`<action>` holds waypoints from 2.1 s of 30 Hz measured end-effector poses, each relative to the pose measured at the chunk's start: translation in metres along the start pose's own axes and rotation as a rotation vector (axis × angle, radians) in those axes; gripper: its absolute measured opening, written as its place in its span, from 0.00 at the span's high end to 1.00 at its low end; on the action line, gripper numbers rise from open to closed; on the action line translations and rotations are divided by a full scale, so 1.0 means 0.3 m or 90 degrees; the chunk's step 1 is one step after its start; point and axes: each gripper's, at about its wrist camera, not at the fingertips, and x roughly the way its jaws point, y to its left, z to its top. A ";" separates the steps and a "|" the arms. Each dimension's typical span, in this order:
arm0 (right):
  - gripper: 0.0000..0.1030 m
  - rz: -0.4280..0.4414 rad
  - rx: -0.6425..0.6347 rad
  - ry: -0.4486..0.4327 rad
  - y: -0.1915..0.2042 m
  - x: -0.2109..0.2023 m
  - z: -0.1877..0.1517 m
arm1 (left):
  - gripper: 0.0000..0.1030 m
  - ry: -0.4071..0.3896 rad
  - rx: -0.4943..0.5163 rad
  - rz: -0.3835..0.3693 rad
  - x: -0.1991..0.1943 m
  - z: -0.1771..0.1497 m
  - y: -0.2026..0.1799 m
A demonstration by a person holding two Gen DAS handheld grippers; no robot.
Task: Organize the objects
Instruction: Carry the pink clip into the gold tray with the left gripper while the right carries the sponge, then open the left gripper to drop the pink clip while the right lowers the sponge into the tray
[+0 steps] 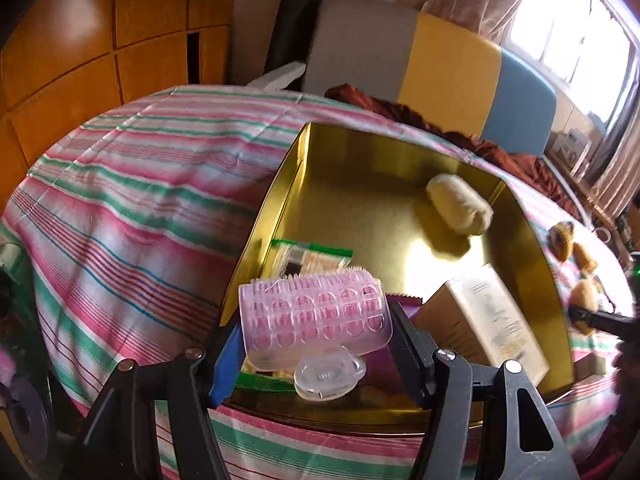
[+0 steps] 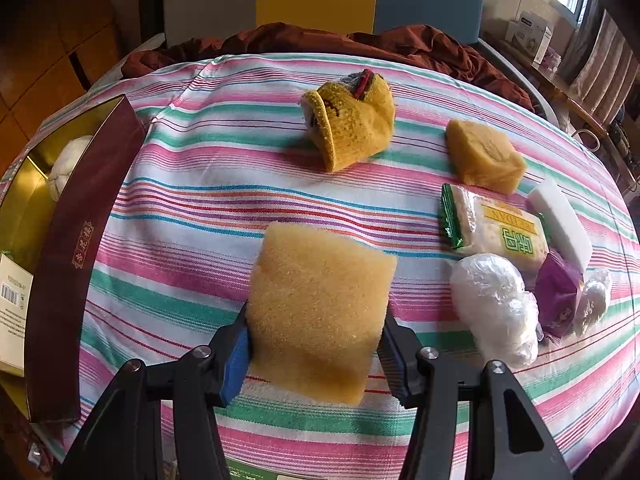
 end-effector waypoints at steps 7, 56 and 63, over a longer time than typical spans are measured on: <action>0.47 -0.011 -0.001 0.004 0.005 -0.010 0.006 | 0.31 -0.003 0.004 -0.004 0.001 -0.017 -0.006; 0.18 0.113 -0.226 -0.090 0.653 -0.172 0.086 | 0.00 -0.115 -0.001 0.055 -0.272 -0.017 -0.003; 0.18 0.128 -0.204 -0.108 0.600 -0.231 0.036 | 0.00 -0.117 0.012 0.055 -0.294 -0.038 -0.027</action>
